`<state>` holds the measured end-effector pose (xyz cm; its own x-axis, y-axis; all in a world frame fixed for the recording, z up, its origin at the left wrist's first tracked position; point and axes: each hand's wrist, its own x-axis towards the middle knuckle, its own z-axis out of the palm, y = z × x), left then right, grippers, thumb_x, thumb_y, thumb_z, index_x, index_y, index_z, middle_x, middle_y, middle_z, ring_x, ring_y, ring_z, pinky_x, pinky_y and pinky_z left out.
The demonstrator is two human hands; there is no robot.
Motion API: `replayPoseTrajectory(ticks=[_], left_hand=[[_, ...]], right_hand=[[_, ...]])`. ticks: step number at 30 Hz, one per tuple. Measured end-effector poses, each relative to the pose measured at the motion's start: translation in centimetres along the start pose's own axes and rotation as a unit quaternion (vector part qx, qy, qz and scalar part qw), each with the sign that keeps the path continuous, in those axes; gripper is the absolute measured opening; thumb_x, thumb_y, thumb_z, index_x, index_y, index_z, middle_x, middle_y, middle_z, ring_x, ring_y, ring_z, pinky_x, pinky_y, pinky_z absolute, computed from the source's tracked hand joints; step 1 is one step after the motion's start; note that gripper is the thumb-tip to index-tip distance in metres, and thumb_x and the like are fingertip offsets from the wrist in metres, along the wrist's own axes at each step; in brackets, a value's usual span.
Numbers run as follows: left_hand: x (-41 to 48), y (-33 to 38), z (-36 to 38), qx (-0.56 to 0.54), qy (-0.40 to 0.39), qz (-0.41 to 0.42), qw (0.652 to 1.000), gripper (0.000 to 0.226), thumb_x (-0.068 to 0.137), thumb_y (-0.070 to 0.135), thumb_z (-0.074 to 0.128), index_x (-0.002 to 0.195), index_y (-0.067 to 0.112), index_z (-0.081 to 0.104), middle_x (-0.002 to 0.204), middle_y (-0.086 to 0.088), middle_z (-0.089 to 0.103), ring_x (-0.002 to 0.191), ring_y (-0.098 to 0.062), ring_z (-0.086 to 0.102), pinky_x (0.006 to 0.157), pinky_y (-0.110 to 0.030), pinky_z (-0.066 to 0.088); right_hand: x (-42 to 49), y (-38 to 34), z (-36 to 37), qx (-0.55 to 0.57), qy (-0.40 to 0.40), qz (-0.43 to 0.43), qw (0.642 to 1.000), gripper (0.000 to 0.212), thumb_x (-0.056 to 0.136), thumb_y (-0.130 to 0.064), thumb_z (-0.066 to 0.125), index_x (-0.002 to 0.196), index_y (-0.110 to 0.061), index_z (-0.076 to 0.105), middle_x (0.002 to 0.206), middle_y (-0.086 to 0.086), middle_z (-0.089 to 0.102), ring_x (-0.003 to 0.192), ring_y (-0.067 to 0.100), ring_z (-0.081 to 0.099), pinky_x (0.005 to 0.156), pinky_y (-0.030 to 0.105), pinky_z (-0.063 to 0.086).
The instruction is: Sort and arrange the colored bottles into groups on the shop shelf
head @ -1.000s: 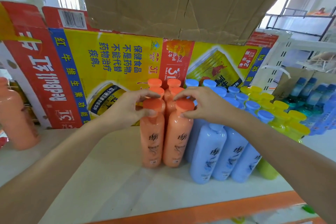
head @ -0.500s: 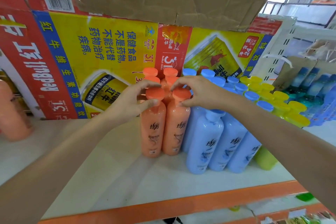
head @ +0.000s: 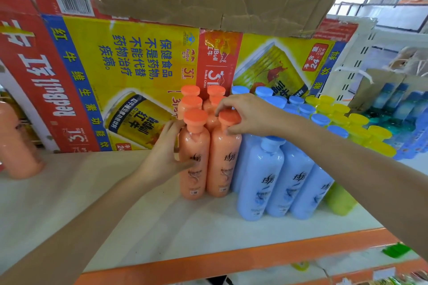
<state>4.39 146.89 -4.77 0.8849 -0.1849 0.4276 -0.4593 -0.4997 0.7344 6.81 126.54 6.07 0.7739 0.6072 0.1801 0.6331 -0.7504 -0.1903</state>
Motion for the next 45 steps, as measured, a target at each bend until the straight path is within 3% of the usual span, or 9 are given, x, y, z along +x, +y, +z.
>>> replayPoseTrajectory(ticks=[9,14,16,20,30,34,38,42,45], left_hand=[[-0.8,-1.7,1.1,-0.04,0.042,0.02,0.998,0.083,0.062,0.003,0.081,0.127,0.028,0.035,0.121,0.009,0.036,0.11,-0.004,0.044,0.084,-0.02,0.047],[-2.6,-4.7,3.0,-0.05,0.04,-0.036,0.997,0.104,0.056,0.021,0.086,0.139,0.03,0.024,0.131,0.031,0.019,0.129,-0.002,0.028,0.1,-0.04,0.041],[-3.4,-5.3,4.0,-0.104,0.022,-0.062,0.992,0.1,0.056,0.036,0.079,0.138,0.033,0.024,0.136,0.022,0.023,0.129,0.003,0.029,0.098,-0.044,0.046],[-4.2,-5.1,4.8,-0.179,0.004,-0.069,0.981,0.096,0.057,0.061,0.075,0.136,0.036,0.024,0.141,0.0,0.036,0.129,-0.006,0.038,0.082,-0.022,0.052],[-3.8,-4.2,4.7,-0.237,-0.017,-0.065,0.969,0.098,0.055,0.063,0.074,0.132,0.031,0.024,0.133,0.022,0.035,0.116,0.015,0.042,0.075,-0.012,0.049],[-3.9,-4.5,4.7,-0.201,-0.015,-0.079,0.976,0.101,0.051,0.069,0.072,0.132,0.035,0.023,0.137,0.008,0.028,0.124,0.004,0.036,0.078,-0.014,0.049],[-3.9,-4.9,4.1,-0.111,-0.029,-0.085,0.99,0.102,0.055,0.066,0.071,0.137,0.035,0.018,0.138,0.018,0.025,0.133,-0.011,0.026,0.107,-0.034,0.033],[-3.7,-4.5,2.3,-0.034,-0.041,-0.044,0.998,0.089,0.069,0.05,0.065,0.141,0.028,0.016,0.147,0.013,0.02,0.136,0.0,0.017,0.11,-0.008,0.015],[-3.9,-4.6,-0.7,0.057,-0.023,-0.046,0.997,0.082,0.074,0.052,0.061,0.141,0.026,0.021,0.142,0.016,0.019,0.134,0.001,0.019,0.107,-0.007,0.016]], right_hand=[[0.4,0.2,0.3,0.012,-0.008,0.005,1.0,0.039,0.076,-0.011,0.068,0.113,-0.014,0.056,0.114,-0.003,0.056,0.096,0.006,0.043,0.073,0.021,0.033],[0.4,0.1,0.3,0.006,-0.017,0.015,1.0,0.038,0.076,-0.011,0.066,0.111,-0.016,0.055,0.107,-0.006,0.052,0.089,0.006,0.041,0.06,0.018,0.03],[0.5,0.1,0.4,0.006,-0.014,0.02,1.0,0.037,0.076,-0.011,0.065,0.111,-0.017,0.054,0.11,-0.003,0.054,0.087,0.007,0.041,0.058,0.019,0.031],[0.5,-0.1,0.4,-0.007,-0.014,0.03,0.999,0.037,0.076,-0.01,0.063,0.111,-0.016,0.054,0.113,0.002,0.056,0.087,0.01,0.043,0.067,0.028,0.037],[0.4,0.1,0.4,-0.024,-0.019,0.018,0.999,0.039,0.077,-0.012,0.062,0.115,-0.016,0.052,0.117,0.002,0.055,0.087,0.008,0.039,0.056,0.022,0.028],[0.4,0.0,0.5,-0.022,-0.011,0.015,1.0,0.039,0.077,-0.012,0.062,0.115,-0.015,0.053,0.116,0.005,0.058,0.095,0.017,0.05,0.068,0.029,0.034],[-0.1,-0.3,0.3,-0.028,-0.01,0.01,1.0,0.04,0.077,-0.012,0.062,0.116,-0.016,0.053,0.119,0.003,0.057,0.105,0.018,0.051,0.079,0.032,0.041],[-0.5,-0.5,0.1,-0.03,0.022,-0.015,0.999,0.041,0.078,-0.019,0.065,0.116,-0.025,0.055,0.12,-0.005,0.055,0.11,0.011,0.05,0.089,0.036,0.043],[-0.1,-1.1,-0.3,-0.035,0.064,-0.025,0.997,0.035,0.08,-0.03,0.066,0.113,-0.027,0.057,0.117,-0.009,0.055,0.11,0.01,0.05,0.089,0.032,0.042]])
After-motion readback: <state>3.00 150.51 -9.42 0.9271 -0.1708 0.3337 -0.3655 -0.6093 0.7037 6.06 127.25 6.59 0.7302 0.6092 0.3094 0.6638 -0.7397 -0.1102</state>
